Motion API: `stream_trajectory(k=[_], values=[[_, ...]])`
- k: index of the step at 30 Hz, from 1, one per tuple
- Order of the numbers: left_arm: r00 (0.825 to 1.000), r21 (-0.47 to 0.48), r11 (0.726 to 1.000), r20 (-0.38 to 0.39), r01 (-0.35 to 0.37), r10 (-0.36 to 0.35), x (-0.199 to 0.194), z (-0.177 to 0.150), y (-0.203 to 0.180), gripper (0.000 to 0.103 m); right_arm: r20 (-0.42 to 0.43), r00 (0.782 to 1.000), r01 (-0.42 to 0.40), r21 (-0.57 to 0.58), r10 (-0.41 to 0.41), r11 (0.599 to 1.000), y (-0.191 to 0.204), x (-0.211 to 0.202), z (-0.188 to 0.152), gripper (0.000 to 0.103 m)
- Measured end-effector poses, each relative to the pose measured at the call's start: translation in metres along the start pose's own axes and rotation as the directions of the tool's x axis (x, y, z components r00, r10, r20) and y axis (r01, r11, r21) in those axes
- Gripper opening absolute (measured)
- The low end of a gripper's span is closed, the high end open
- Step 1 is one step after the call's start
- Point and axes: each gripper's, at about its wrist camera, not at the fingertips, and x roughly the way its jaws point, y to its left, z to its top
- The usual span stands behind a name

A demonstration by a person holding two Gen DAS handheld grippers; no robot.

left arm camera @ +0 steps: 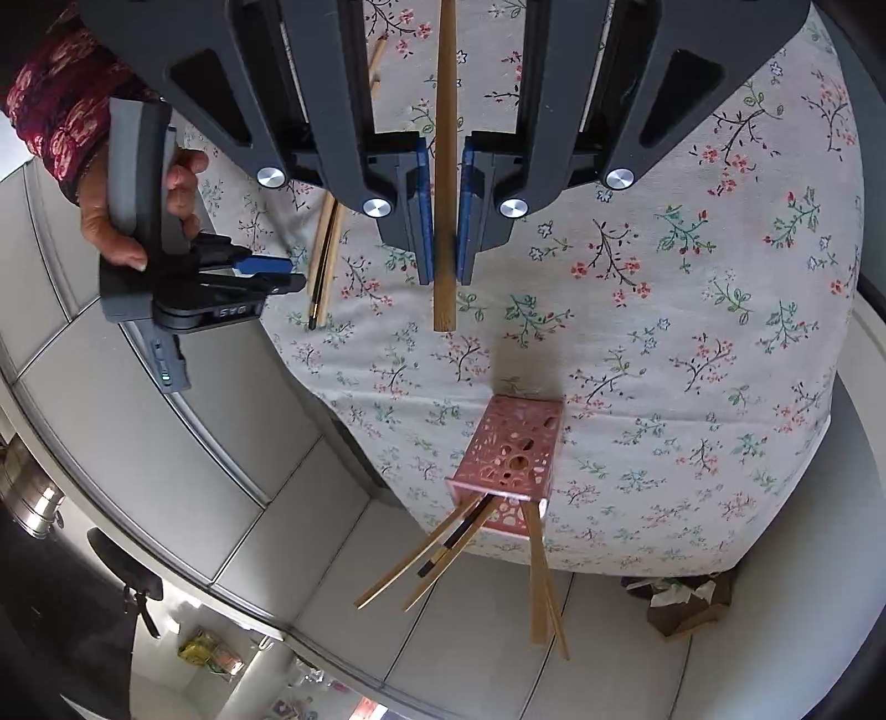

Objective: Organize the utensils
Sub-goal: 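Grasp a bamboo stick with the right gripper while the left holds its stick upright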

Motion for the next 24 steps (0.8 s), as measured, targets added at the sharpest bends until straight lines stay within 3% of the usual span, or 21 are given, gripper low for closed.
stream_trajectory(k=[10, 14, 15, 20, 24], values=[[1.000, -0.010, 1.000, -0.008, 0.009, -0.009, 0.002, 0.002, 0.001, 0.007, 0.005, 0.988, 0.156, -0.050, -0.156, 0.986, 0.028, 0.010, 0.006, 0.027], [1.000, -0.015, 1.000, -0.009, 0.006, -0.007, 0.002, 0.002, 0.001, 0.008, 0.021, 0.971, 0.237, -0.092, -0.236, 0.967, 0.041, 0.015, 0.004, 0.022], [1.000, -0.013, 1.000, -0.010, 0.005, -0.005, 0.003, 0.002, 0.001, 0.008, 0.038, 0.969, 0.248, -0.107, -0.245, 0.963, 0.041, 0.015, 0.000, 0.017], [1.000, -0.019, 1.000, -0.003, 0.013, -0.013, 0.000, 0.002, 0.003, 0.008, 0.089, 0.986, 0.149, -0.122, -0.138, 0.981, 0.023, 0.008, -0.017, 0.013], [1.000, -0.004, 1.000, 0.010, 0.014, -0.014, -0.002, 0.003, -0.003, 0.008, 0.088, 0.981, 0.182, -0.124, -0.172, 0.975, 0.028, 0.008, -0.018, 0.012]])
